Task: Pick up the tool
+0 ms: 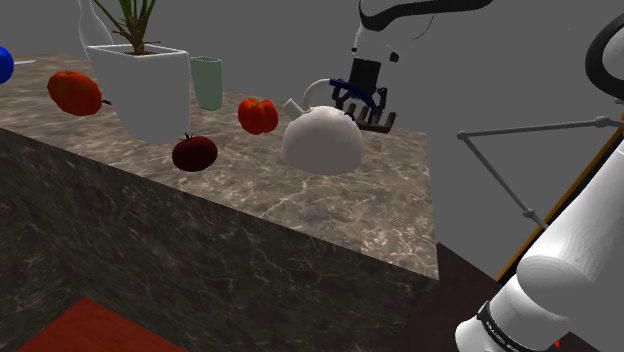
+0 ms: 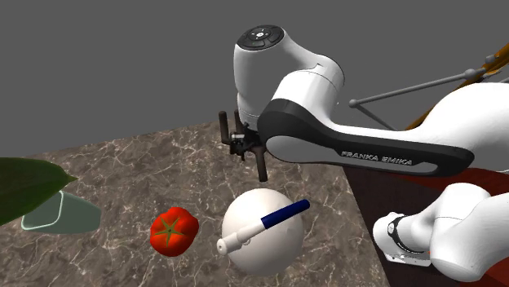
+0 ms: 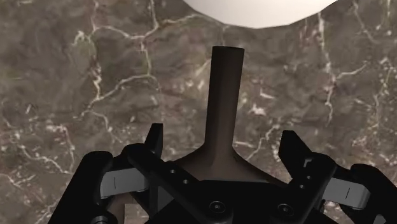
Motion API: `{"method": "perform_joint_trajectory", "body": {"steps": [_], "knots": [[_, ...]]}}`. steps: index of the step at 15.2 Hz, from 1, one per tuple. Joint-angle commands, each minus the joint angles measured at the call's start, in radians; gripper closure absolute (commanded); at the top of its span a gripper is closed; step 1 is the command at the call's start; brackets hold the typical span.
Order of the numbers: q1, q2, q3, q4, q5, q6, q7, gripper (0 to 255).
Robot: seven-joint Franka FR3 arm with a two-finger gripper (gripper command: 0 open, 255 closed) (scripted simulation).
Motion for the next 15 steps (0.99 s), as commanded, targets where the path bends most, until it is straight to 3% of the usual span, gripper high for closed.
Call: {"method": "perform_joint_trajectory", "body": {"steps": [1, 3, 4, 15], "knots": [[0.000, 0.000, 0.000, -0.026, 0.000, 0.027, -0.003, 0], [0.000, 0.000, 0.000, -0.034, 0.000, 0.034, -0.004, 0], [0.000, 0.000, 0.000, -0.034, 0.000, 0.034, -0.003, 255], [0.000, 0.001, 0.000, -0.007, 0.000, 0.008, 0.000, 255]]}}
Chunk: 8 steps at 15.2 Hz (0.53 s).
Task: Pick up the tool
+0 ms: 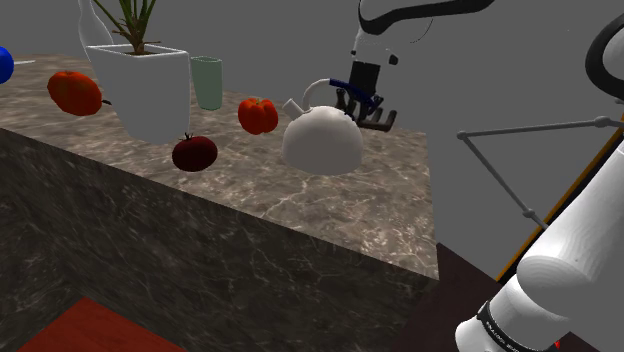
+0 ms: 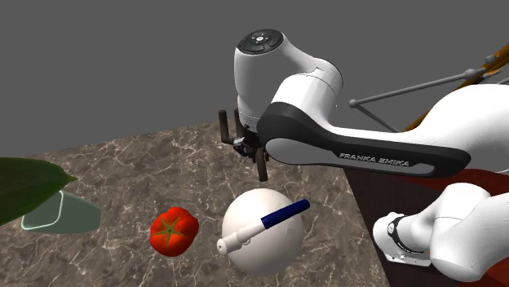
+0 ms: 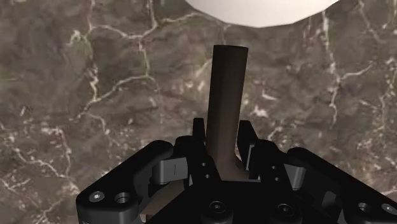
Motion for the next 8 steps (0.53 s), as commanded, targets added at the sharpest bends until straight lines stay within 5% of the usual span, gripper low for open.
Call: {"method": "perform_joint_trajectory", "body": {"steps": [1, 8], "knots": [[0.000, 0.003, 0.000, 0.027, -0.001, -0.023, 0.002, 255], [-0.001, 0.016, -0.001, 0.137, -0.003, -0.120, 0.014, 255]]}}
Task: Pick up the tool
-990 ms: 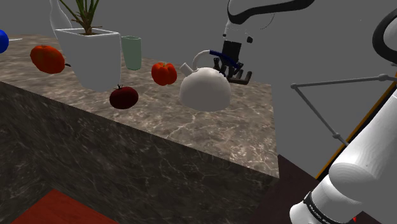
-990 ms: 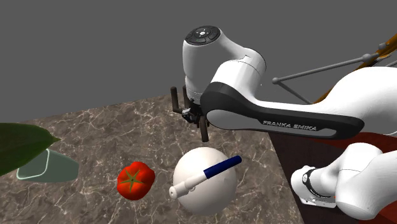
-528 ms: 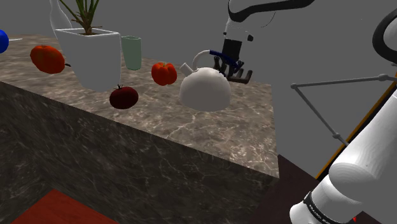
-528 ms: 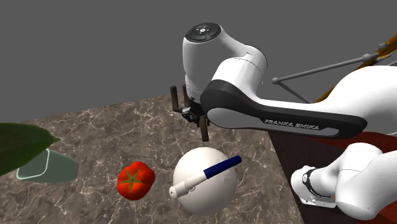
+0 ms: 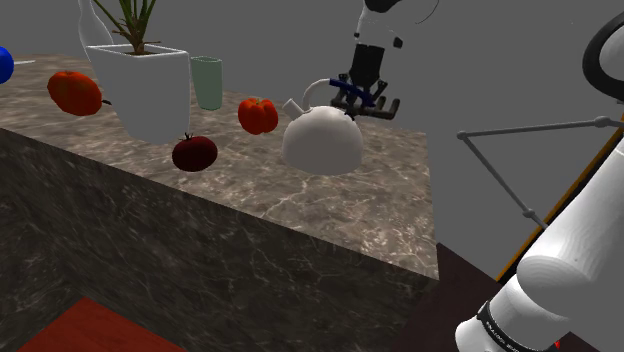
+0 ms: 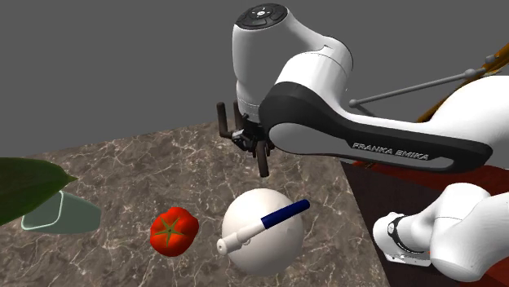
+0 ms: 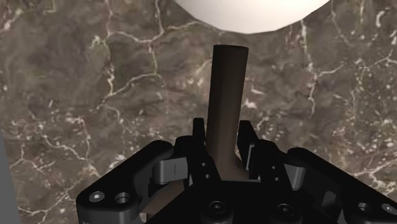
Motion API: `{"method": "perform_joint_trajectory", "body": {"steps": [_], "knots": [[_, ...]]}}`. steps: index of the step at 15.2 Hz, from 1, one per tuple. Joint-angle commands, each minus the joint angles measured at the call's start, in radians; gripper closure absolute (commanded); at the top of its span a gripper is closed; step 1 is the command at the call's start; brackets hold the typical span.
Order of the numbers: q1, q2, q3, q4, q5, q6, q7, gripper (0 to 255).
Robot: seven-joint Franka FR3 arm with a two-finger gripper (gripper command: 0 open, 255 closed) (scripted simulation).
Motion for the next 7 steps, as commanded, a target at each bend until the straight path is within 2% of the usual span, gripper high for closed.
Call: {"method": "perform_joint_trajectory", "body": {"steps": [1, 5, 7], "knots": [[-0.001, 0.010, -0.001, 0.041, -0.002, -0.030, 0.003, 255], [0.000, 0.025, 0.000, 0.114, -0.003, -0.088, 0.011, 255], [0.000, 0.025, 0.000, 0.117, -0.003, -0.090, 0.011, 255]]}}
